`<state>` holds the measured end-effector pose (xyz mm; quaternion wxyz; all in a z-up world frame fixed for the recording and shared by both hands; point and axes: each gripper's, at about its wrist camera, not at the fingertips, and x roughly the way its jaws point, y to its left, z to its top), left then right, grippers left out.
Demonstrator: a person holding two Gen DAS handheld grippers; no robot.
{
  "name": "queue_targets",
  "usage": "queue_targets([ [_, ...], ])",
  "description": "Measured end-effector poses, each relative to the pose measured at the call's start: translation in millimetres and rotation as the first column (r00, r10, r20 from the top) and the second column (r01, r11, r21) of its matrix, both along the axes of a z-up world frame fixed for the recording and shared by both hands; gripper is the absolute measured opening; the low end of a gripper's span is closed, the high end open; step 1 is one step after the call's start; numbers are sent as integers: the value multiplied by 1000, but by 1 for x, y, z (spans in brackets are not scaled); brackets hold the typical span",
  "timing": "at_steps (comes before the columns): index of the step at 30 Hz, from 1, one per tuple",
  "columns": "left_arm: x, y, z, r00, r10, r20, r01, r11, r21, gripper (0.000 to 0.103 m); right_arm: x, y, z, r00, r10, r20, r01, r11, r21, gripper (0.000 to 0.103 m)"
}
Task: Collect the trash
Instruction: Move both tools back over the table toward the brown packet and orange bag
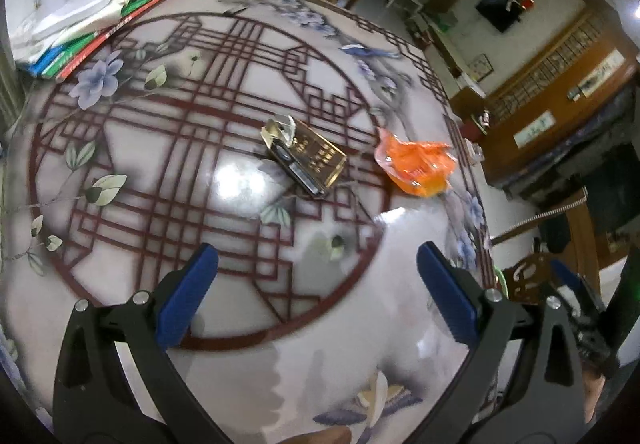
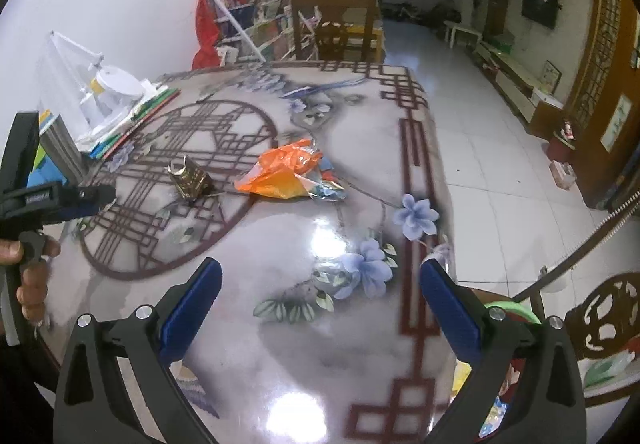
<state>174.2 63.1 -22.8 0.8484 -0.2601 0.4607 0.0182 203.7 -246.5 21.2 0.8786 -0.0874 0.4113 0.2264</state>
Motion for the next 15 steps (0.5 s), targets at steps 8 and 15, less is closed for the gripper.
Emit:
queue_targets([
  [8,46,-10,-16,995,95,-37,-93,995,47,97,31,31,-13,996,92,10,-92,994,-60,96],
  [15,81,-14,-31,986,156,-58,-147,980,131,97,72,55,-36,982,184,30,-180,977,-112,96],
])
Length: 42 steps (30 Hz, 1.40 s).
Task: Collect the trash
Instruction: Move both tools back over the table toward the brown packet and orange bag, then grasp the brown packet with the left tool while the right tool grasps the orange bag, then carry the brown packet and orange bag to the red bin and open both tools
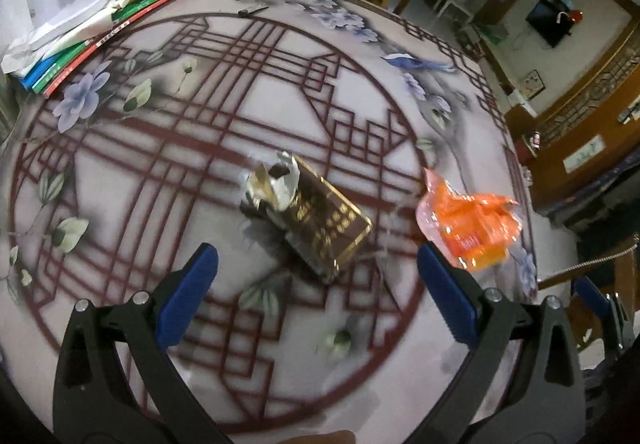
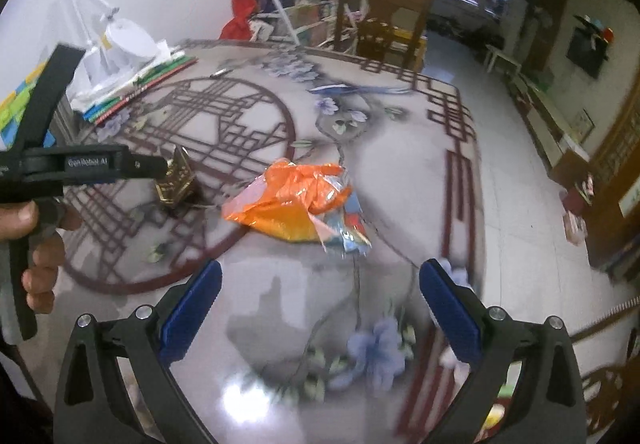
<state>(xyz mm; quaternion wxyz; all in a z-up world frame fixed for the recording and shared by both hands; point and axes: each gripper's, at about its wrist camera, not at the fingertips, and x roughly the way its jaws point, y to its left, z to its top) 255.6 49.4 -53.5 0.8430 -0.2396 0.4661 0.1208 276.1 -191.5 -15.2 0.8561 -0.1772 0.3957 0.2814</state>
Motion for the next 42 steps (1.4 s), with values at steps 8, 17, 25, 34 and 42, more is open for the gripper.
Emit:
queue_targets([
  [8,23,0,-17,1000,-9,-23,10,999,43,97,44,24,-26,997,66,-36,-63,995,78,96],
  [17,32,0,-29,999,-38,-31,40,996,79,97,88,33,-39,992,-4,-128,26,985,173,96],
  [25,28,-3,-31,994,-106,-21,108,987,116,78,86,38,-54,985,-31,-168,60,984,170,75],
  [34,14,1,-28,987,-159,18,157,984,89,72,69,38,-49,988,-67,-138,89,983,158,66],
  [42,-6,9,-23,981,-192,39,189,980,64,67,51,35,-32,990,-75,-118,96,978,183,65],
])
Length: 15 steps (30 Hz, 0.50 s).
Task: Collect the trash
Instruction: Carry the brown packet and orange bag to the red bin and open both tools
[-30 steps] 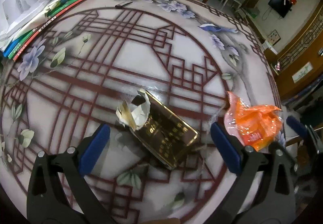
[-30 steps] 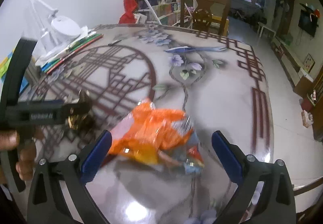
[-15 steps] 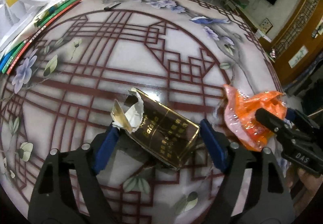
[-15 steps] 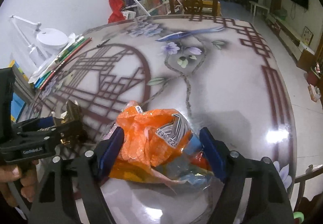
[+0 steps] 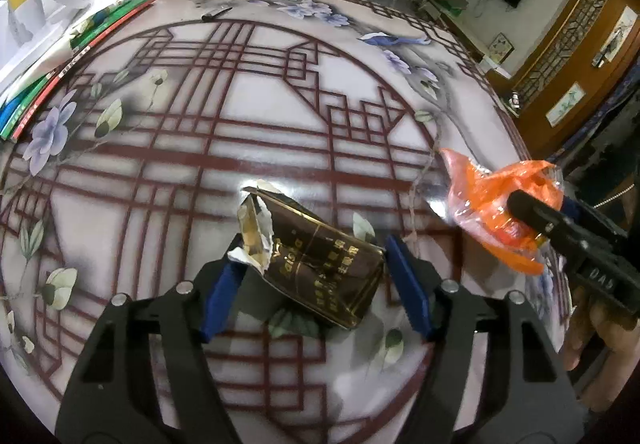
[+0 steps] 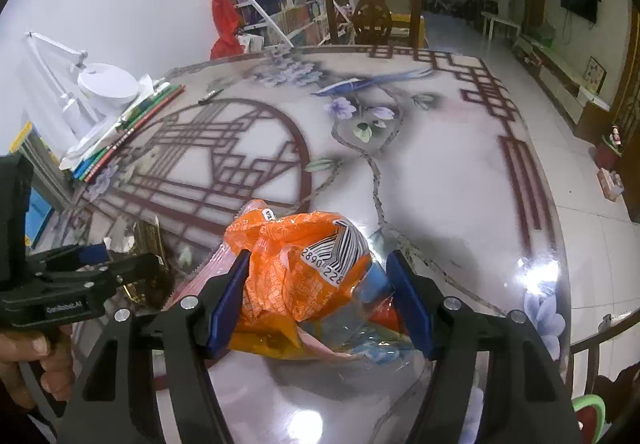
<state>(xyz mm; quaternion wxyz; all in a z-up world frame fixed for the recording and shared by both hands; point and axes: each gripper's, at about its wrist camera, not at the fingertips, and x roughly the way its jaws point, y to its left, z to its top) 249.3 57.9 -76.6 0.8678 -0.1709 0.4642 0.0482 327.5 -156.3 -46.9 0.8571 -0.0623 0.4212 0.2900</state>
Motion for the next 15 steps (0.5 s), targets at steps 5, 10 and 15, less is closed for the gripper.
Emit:
queue_targets([
  [5,-17,6,6,1000,-5,11,5,1000,-12,66,-14,-4,16,1000,-2,25,2,1000,16,66],
  [10,-35,13,19,999,-4,34,5,1000,-17,66,-31,-10,26,999,-8,37,7,1000,17,66],
  [15,-51,9,35,998,-32,54,32,999,0,66,-50,-24,38,999,-32,31,31,999,39,66],
])
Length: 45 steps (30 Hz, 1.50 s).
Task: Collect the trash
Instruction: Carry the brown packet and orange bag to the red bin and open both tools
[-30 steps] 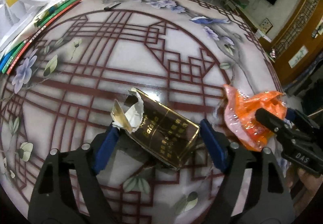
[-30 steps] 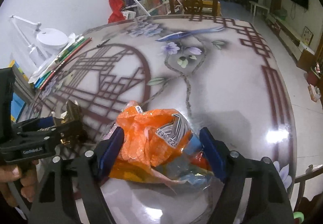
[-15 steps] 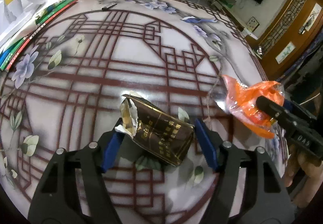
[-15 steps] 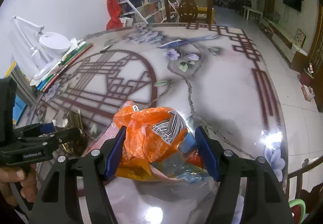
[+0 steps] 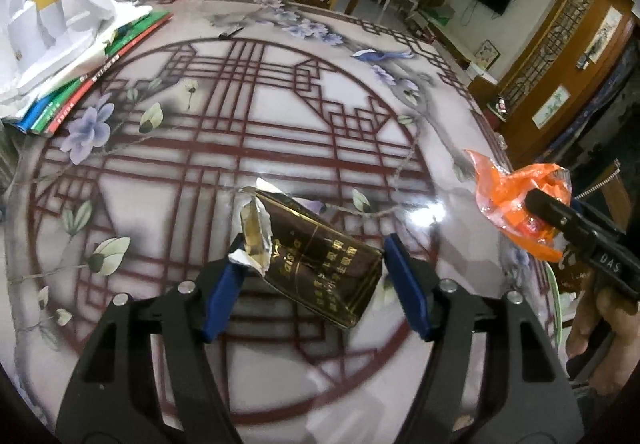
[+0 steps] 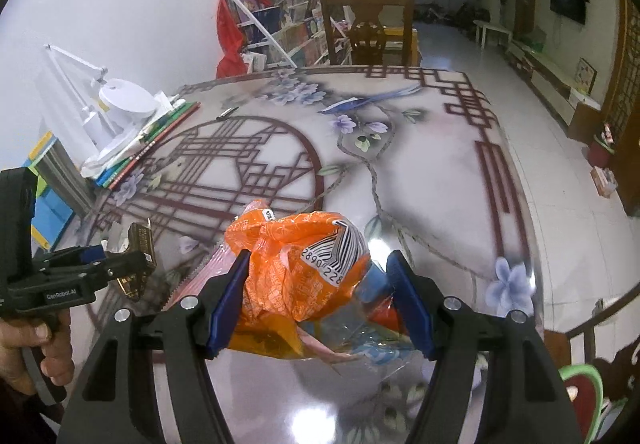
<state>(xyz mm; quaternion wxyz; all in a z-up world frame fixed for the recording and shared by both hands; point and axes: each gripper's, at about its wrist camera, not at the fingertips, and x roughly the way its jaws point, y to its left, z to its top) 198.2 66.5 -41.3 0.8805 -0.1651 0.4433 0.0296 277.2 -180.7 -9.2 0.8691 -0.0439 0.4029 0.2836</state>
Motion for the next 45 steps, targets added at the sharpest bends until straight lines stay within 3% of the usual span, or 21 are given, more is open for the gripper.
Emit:
queue_targets([
  [17,-46,-60,46,990,-136,46,132,988,77,66,-74,-59,35,997,-75,21,74,996,39,66],
  [29,-44,-122,55,967,-250,51,247,967,65,66,-96,-127,47,983,-177,37,175,983,60,66],
  [37,-23,-205,63,911,-406,67,403,914,51,66,-97,-209,50,948,-316,33,312,946,84,66],
  [45,-5,-299,69,817,-567,102,570,821,1,66,-100,-302,51,878,-479,15,475,873,109,66],
])
